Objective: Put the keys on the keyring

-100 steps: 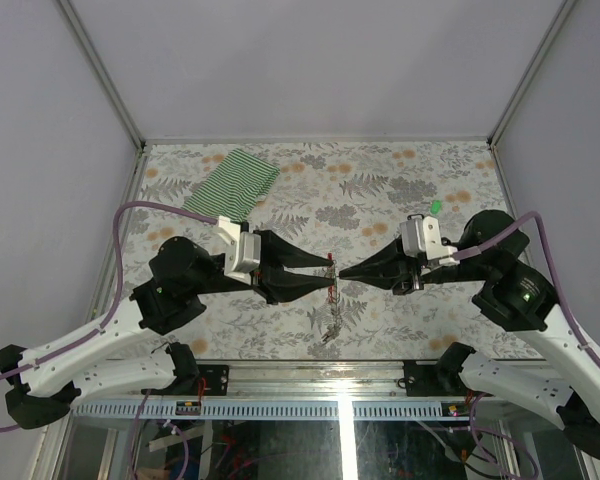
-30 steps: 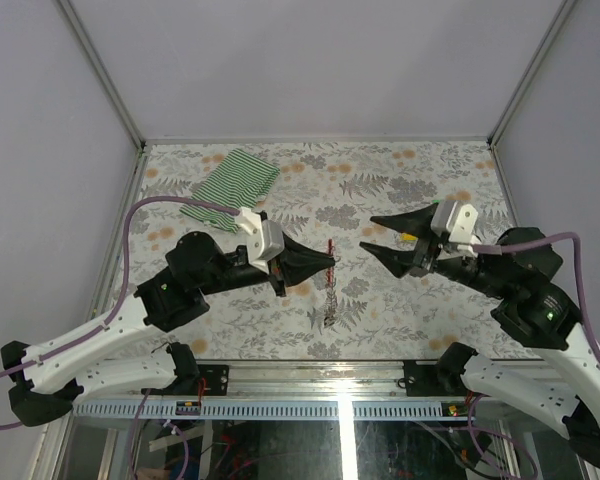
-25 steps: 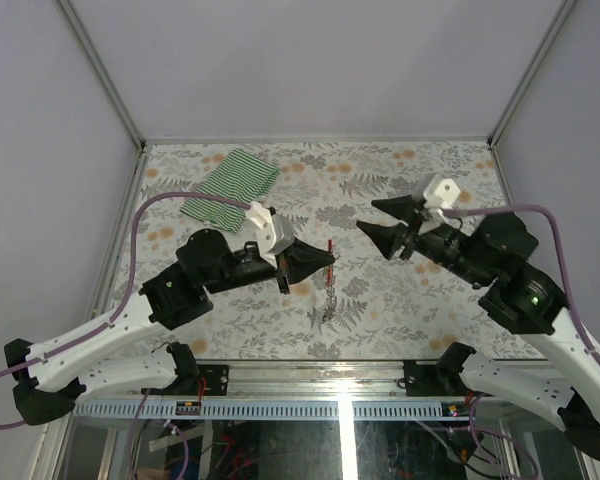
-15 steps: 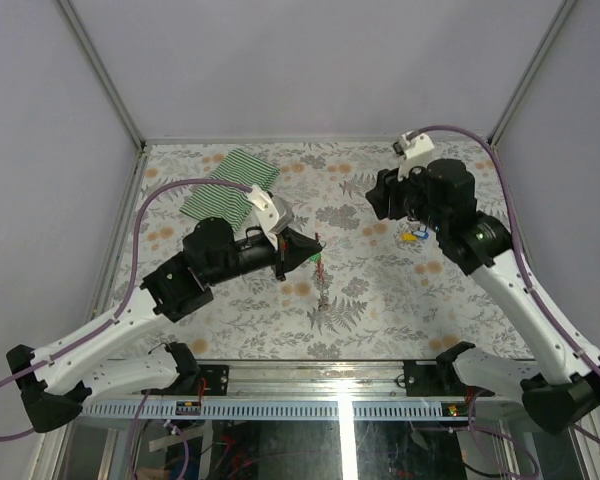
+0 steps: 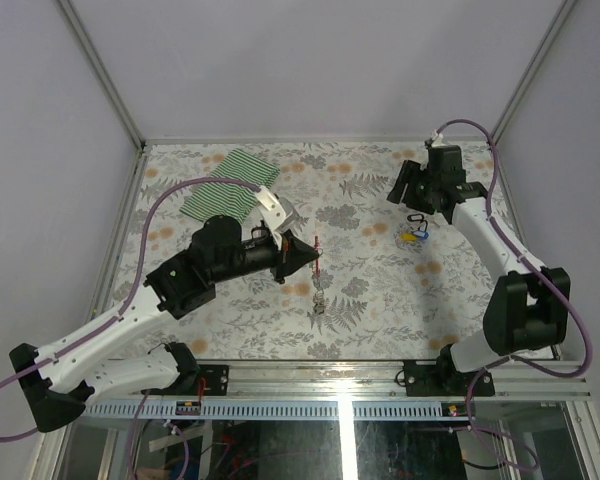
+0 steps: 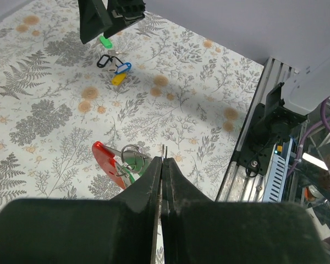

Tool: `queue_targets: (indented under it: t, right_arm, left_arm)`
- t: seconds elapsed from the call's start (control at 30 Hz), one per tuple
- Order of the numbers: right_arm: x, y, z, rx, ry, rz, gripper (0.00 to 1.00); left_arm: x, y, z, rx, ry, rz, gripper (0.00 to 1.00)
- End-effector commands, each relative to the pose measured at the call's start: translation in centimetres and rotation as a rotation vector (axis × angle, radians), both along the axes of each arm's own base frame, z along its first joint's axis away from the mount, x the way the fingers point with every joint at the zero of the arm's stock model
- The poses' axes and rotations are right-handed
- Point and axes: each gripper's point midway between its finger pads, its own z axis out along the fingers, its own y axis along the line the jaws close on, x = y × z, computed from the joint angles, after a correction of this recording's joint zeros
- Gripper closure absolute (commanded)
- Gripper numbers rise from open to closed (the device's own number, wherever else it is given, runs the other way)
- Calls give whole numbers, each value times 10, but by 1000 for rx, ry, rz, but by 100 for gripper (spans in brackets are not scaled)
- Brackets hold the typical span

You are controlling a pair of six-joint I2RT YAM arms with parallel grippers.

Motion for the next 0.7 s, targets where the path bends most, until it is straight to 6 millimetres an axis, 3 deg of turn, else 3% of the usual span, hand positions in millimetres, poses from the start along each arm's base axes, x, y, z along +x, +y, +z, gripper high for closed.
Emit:
queue_targets:
  t: [0.0,0.33,0.5,0.67]
  right_arm:
    - [35,-37,-13,-22,-19,-178,33]
    - [77,-101,-60,-351,80,-281,37]
    - [88,-114,-80,-417,130,-270,40]
    - [96,-123,-87,-446,144,-263,45]
  left_arm:
    - [-4,-2,21,-43,-20,-32,100]
    - [-9,2,12,-12,0,-44,100]
    - [-11,3,13,-19,9,-40,100]
    - [-11,4,12,-19,14,-34,100]
